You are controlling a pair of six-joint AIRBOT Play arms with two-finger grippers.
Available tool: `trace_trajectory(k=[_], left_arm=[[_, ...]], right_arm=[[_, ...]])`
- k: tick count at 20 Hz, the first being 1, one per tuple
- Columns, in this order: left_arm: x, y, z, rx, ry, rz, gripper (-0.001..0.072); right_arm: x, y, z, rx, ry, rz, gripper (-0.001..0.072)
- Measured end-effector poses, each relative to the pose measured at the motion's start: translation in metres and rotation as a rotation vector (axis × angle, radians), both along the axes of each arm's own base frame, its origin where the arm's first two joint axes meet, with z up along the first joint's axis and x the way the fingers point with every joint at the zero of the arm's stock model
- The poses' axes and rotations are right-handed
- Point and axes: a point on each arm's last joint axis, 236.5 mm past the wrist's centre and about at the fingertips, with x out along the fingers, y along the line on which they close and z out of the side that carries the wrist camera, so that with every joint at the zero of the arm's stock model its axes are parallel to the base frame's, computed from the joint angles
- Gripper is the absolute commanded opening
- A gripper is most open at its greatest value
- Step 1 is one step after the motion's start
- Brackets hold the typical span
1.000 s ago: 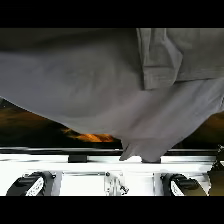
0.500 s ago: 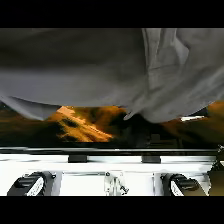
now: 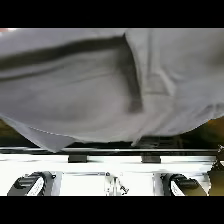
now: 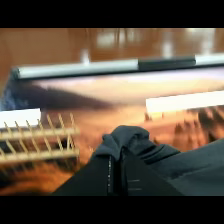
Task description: Fold the shirts.
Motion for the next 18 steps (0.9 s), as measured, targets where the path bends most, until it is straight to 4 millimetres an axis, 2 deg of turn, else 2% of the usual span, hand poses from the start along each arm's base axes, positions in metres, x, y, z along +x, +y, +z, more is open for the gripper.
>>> trace_trajectory(k=[4, 6, 9, 11, 13, 15, 16, 17, 18], left_arm=[[0.047, 0.011, -0.096, -0.010, 0.284, 0.032, 0.0036], [0.073, 0.018, -0.152, -0.010, 0.443, 0.050, 0.0036], [0.122, 0.025, -0.220, -0.011, 0.598, 0.068, 0.0037], [0.164, 0.029, -0.257, -0.019, 0.638, 0.074, 0.0037], [0.205, 0.029, -0.289, -0.038, 0.645, 0.075, 0.0037], [0.236, 0.023, -0.321, -0.085, 0.661, 0.063, 0.0037], [0.247, 0.017, -0.341, -0.121, 0.690, 0.053, 0.0038], [0.255, 0.009, -0.358, -0.165, 0.718, 0.041, 0.0081], [0.258, 0.002, -0.374, -0.207, 0.757, 0.029, 0.0283]], right_arm=[[0.106, 0.008, -0.102, -0.040, 0.320, 0.014, 0.0074], [0.158, 0.017, -0.166, -0.062, 0.472, 0.033, 0.0074], [0.229, 0.033, -0.258, -0.070, 0.623, 0.047, 0.0074], [0.268, 0.038, -0.307, -0.055, 0.663, 0.035, 0.0074], [0.301, 0.040, -0.340, -0.012, 0.660, 0.010, 0.0075], [0.320, 0.042, -0.372, 0.030, 0.685, -0.012, 0.0075], [0.326, 0.044, -0.387, 0.055, 0.707, -0.017, 0.0100], [0.329, 0.047, -0.401, 0.076, 0.735, -0.019, 0.0213], [0.329, 0.051, -0.414, 0.098, 0.768, -0.015, 0.0485]])
